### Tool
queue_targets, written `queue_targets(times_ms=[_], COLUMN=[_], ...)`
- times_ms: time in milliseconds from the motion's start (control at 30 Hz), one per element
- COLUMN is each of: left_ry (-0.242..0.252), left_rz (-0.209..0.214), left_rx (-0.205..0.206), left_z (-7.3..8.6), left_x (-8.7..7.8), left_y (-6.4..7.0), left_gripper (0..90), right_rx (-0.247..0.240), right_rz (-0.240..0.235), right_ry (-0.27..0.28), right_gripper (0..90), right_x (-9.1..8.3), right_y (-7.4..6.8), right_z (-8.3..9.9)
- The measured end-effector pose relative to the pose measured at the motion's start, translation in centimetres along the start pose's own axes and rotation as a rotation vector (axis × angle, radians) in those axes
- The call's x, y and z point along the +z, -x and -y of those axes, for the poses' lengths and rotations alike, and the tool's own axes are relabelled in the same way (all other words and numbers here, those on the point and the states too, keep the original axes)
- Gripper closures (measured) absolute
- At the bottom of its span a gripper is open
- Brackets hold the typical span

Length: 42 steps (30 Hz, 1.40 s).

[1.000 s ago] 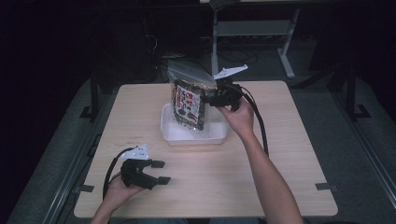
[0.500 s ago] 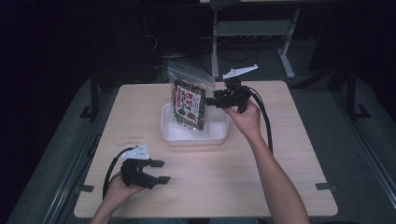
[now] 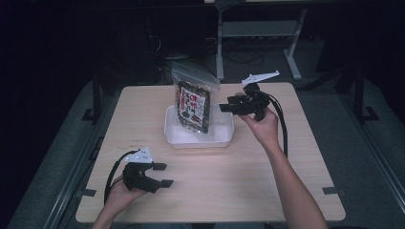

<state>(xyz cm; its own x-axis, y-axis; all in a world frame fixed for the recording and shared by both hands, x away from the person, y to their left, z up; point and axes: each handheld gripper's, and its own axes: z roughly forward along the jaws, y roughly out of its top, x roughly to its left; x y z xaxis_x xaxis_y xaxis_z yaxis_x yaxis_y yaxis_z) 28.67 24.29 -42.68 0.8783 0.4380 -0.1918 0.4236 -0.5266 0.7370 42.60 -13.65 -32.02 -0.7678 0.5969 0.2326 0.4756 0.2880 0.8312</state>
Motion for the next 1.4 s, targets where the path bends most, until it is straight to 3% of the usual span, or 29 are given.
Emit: queue_targets(times_ms=[333, 733, 1400], left_ry=[0.001, -0.001, -0.009], left_rz=[-0.011, -0.027, -0.039], left_rx=[0.004, 0.008, 0.011], left_z=[0.1, 0.1, 0.3], left_x=[-0.1, -0.2, -0.1], left_y=[0.0, 0.0, 0.0], left_gripper=[27.4, 27.4, 27.4], right_rx=[0.014, 0.028, 0.048], right_rz=[-0.022, -0.039, -0.041], right_ry=[-0.027, -0.022, -0.037], right_gripper=[41.6, 40.5, 39.8], right_x=[-1.3, -3.3, -5.7], right_y=[-0.1, -0.5, -0.9], right_z=[1.5, 3.2, 7.2])
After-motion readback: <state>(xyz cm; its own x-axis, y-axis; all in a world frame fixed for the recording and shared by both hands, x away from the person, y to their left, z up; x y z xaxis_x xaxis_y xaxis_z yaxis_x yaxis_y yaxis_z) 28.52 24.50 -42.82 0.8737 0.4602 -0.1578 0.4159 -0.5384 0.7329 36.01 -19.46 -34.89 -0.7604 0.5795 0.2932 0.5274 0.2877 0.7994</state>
